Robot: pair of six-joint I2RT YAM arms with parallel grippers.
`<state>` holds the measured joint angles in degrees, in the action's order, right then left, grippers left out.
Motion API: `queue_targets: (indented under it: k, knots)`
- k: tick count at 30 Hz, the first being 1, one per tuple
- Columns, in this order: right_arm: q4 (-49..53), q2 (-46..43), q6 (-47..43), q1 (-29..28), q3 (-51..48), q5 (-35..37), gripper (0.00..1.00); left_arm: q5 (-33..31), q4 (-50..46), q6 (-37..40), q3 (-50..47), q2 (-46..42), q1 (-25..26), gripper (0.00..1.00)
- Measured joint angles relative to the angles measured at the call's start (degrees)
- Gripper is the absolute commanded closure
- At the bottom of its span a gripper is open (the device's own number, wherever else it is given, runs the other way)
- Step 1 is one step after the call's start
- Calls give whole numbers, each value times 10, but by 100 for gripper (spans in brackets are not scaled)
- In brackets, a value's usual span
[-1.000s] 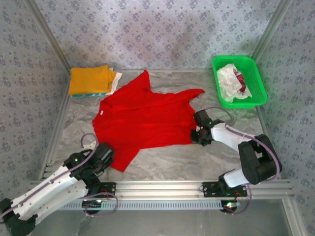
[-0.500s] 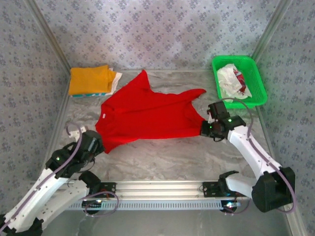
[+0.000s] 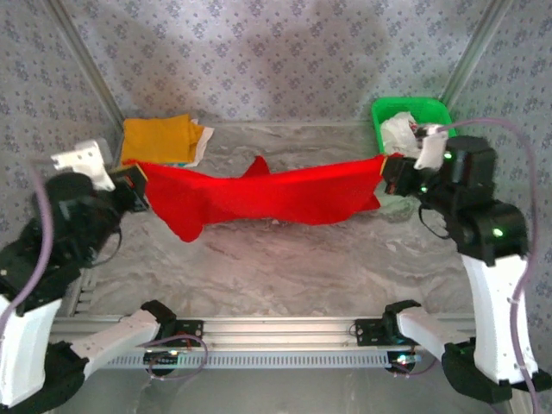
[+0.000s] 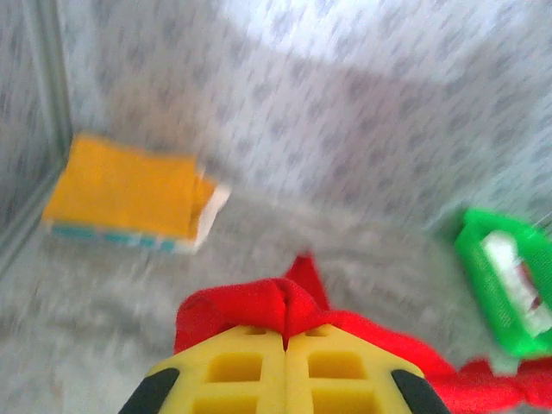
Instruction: Fold and stack the t-shirts
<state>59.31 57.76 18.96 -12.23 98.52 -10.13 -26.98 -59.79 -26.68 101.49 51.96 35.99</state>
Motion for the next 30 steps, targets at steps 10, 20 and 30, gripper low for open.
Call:
queue_targets:
  k: [10,20,30]
  knots:
    - [34,-24,-4,0,200,9,100,81,-67,147,422,124,-5,100]
    - [0,-55,-4,0,78,35,100,60,-101,195,354,110,-11,100]
    - [-203,139,-4,9,-122,104,100,91,14,259,251,329,-168,100]
